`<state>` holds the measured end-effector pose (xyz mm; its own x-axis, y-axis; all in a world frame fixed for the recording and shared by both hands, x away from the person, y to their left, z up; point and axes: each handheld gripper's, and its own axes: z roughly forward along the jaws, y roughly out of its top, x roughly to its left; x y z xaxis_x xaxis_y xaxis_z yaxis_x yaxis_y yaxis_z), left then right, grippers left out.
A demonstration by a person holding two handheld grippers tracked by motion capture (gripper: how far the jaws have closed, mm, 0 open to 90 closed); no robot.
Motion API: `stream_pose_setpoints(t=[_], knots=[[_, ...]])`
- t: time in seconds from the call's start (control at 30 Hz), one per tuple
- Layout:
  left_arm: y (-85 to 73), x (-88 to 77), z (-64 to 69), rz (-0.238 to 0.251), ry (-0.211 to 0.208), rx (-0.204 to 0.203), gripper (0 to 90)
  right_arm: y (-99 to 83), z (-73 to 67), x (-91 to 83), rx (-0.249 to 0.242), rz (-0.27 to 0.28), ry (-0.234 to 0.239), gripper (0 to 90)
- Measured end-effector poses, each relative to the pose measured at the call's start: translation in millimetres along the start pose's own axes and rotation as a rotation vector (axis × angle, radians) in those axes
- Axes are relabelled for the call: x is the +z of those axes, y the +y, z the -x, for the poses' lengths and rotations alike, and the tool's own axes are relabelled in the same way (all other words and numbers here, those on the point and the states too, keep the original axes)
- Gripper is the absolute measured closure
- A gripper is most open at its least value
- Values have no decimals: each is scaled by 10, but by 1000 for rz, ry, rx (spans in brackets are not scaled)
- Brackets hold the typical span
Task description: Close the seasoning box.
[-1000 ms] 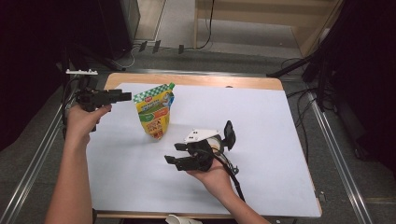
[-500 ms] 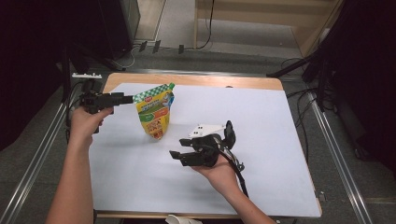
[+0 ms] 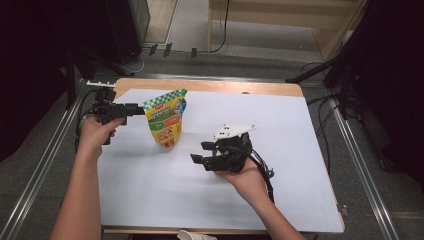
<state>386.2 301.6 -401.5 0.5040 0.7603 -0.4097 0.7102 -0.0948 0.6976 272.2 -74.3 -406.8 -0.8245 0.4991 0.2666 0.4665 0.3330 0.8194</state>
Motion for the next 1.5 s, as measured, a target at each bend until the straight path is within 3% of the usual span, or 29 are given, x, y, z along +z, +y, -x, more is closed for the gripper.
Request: stream_pose_setpoints(t=[0.4, 0.53, 1.07, 1.3, 1.5], knots=[[-14, 26, 23, 22, 1, -3, 347, 130, 121, -291, 5, 31, -15, 468], [-14, 23, 15, 22, 18, -14, 350, 182, 151, -421, -11, 40, -41, 475], [-21, 54, 22, 3, 21, -1, 344, 191, 474, -786, 51, 59, -72, 579], [-22, 60, 24, -1, 12, -4, 337, 157, 612, -898, 76, 63, -102, 657], [-24, 67, 32, -3, 13, 0, 334, 124, 713, -1004, 97, 73, -123, 790]])
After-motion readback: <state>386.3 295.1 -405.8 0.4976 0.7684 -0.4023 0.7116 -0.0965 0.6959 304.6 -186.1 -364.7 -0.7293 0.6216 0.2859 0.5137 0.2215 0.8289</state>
